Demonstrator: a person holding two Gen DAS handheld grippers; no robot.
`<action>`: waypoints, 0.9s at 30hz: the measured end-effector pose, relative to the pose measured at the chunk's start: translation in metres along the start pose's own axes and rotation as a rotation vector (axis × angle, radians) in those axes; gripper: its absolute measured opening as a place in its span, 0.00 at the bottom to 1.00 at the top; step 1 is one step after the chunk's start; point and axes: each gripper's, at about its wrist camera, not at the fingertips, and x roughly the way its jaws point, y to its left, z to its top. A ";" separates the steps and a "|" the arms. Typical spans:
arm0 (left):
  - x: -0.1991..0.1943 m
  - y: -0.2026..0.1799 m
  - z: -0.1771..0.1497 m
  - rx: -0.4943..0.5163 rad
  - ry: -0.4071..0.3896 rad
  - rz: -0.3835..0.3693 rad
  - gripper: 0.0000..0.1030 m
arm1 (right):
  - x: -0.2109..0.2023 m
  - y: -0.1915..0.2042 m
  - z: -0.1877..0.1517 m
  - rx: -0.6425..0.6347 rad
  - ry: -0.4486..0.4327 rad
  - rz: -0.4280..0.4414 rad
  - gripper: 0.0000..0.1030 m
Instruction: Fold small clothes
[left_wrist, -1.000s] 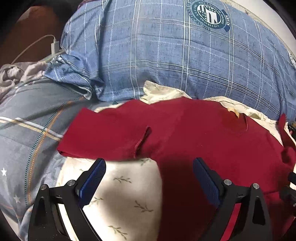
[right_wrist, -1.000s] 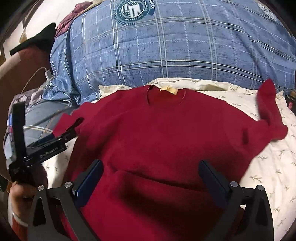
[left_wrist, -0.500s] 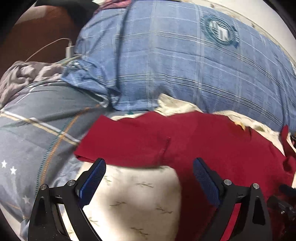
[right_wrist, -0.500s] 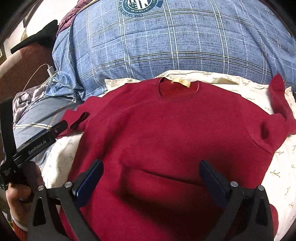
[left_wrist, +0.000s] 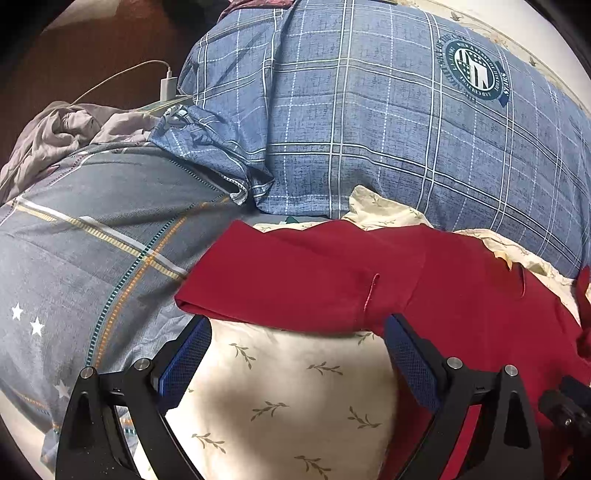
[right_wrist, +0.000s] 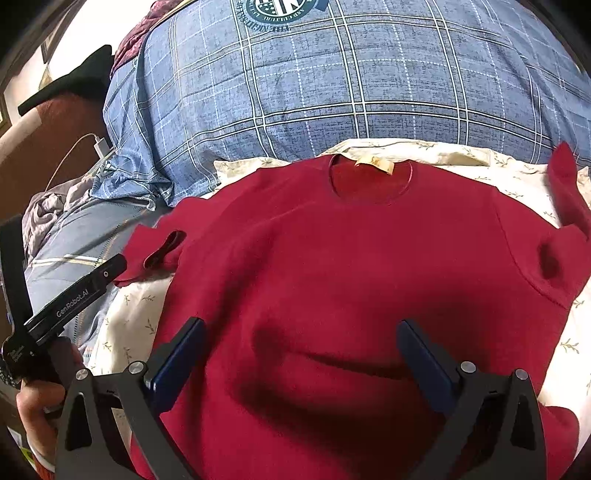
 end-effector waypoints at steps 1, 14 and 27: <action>0.000 0.000 -0.001 0.005 -0.003 0.002 0.92 | 0.001 0.001 0.000 -0.001 0.003 0.000 1.00; 0.001 0.003 0.000 0.014 0.006 0.000 0.92 | 0.010 0.018 0.005 -0.033 0.007 0.006 1.00; 0.006 -0.001 -0.001 0.017 0.019 0.015 0.92 | 0.016 0.028 0.009 -0.071 0.010 0.015 0.98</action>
